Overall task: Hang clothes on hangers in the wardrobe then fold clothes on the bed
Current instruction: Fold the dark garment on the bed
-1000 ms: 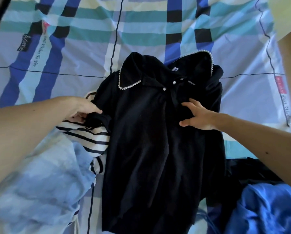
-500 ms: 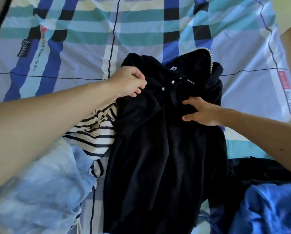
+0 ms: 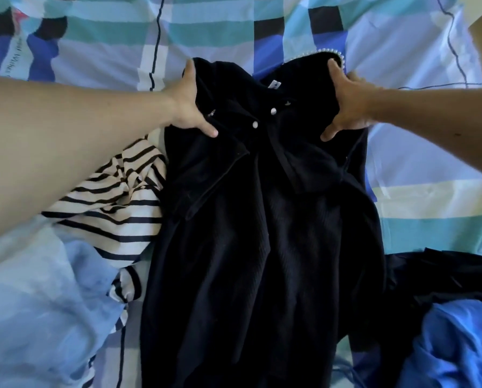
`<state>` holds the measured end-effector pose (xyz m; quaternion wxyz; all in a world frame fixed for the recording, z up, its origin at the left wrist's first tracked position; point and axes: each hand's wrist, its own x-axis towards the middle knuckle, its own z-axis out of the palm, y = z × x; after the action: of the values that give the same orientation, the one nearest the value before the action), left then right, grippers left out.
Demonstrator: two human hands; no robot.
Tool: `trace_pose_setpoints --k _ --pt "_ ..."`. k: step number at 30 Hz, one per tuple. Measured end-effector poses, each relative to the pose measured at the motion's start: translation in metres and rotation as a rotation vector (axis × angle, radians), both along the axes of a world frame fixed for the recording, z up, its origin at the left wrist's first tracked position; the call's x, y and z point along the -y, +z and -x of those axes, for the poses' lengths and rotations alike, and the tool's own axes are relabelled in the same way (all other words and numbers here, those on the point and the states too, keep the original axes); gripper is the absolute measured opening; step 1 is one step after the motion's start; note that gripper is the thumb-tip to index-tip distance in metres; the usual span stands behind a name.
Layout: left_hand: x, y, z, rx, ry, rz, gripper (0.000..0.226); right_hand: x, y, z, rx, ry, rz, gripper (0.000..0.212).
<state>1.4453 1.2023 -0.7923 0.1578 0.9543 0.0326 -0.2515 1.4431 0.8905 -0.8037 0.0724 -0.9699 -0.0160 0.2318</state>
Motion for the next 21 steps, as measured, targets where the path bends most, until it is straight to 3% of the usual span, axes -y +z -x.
trace_pose_setpoints --k 2,5,9,12,16,19,21 --pt "0.008 0.005 -0.006 -0.035 -0.081 -0.009 0.122 -0.01 -0.001 0.002 0.001 -0.024 -0.033 0.128" --pt "0.015 0.014 0.0 0.024 -0.214 -0.045 0.075 -0.022 0.0 0.009 0.028 -0.02 0.013 0.069" --pt "0.004 0.043 0.017 0.308 -0.255 -0.043 0.032 -0.02 0.032 0.032 0.183 -0.099 -0.097 0.021" --pt "-0.013 0.078 0.04 0.541 -0.258 0.045 0.025 -0.015 0.066 0.069 0.38 -0.119 -0.212 0.014" --pt "-0.03 0.119 0.107 0.714 -0.414 0.15 0.023 -0.013 0.107 0.156 0.537 -0.164 -0.431 0.027" --pt "-0.043 0.127 0.181 0.752 -0.712 0.139 0.023 -0.016 0.114 0.24 0.399 -0.097 -0.445 0.043" --pt "-0.056 0.112 0.231 0.608 -1.001 0.159 0.021 -0.015 0.106 0.294 0.179 0.092 -0.304 0.049"
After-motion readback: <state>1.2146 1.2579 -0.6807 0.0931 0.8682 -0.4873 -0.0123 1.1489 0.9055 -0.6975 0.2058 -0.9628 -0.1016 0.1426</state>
